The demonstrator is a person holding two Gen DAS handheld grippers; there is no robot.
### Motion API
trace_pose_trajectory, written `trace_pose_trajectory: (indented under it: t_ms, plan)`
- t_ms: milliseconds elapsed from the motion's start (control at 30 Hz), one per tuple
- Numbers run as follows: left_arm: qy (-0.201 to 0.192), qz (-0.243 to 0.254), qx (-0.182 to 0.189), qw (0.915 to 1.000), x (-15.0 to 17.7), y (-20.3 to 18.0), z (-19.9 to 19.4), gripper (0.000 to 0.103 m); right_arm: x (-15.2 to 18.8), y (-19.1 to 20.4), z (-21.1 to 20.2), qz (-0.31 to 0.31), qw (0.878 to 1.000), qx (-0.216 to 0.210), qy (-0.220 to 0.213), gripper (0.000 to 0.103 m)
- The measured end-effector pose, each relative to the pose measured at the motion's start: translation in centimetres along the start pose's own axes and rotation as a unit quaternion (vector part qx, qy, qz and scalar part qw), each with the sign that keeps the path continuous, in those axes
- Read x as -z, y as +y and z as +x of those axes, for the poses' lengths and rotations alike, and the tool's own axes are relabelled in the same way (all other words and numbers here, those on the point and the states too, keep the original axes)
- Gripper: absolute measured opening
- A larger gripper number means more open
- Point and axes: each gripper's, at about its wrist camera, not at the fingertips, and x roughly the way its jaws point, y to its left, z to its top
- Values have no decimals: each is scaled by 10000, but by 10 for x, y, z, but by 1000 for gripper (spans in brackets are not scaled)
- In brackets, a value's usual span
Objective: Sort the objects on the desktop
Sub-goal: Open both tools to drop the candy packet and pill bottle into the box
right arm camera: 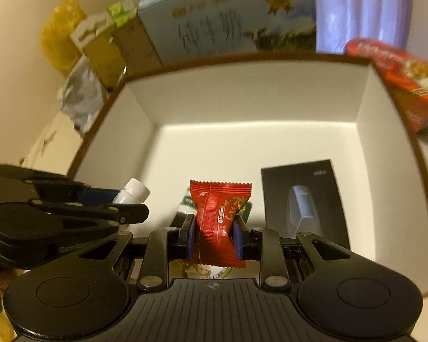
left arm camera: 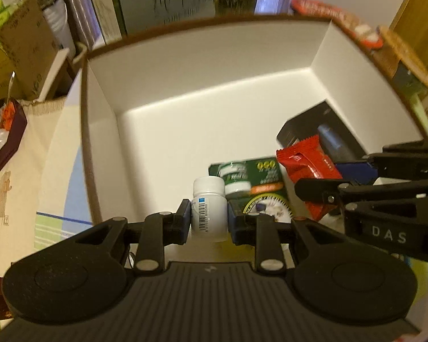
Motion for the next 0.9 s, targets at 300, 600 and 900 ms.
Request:
trace_pose_trajectory:
  t_ms: [300, 600, 900]
  plan:
    - [452, 182, -6, 9988, 3, -3, 25, 23, -3, -1, 17, -384, 9981, 167, 451, 24]
    - [388, 174, 27, 9991, 3, -6, 22, 33, 0, -7, 15, -345, 9980, 154, 501, 24]
    - [197, 150, 24, 9997, 2, -7, 11, 42, 2, -5, 7, -429, 9986, 234, 194, 61]
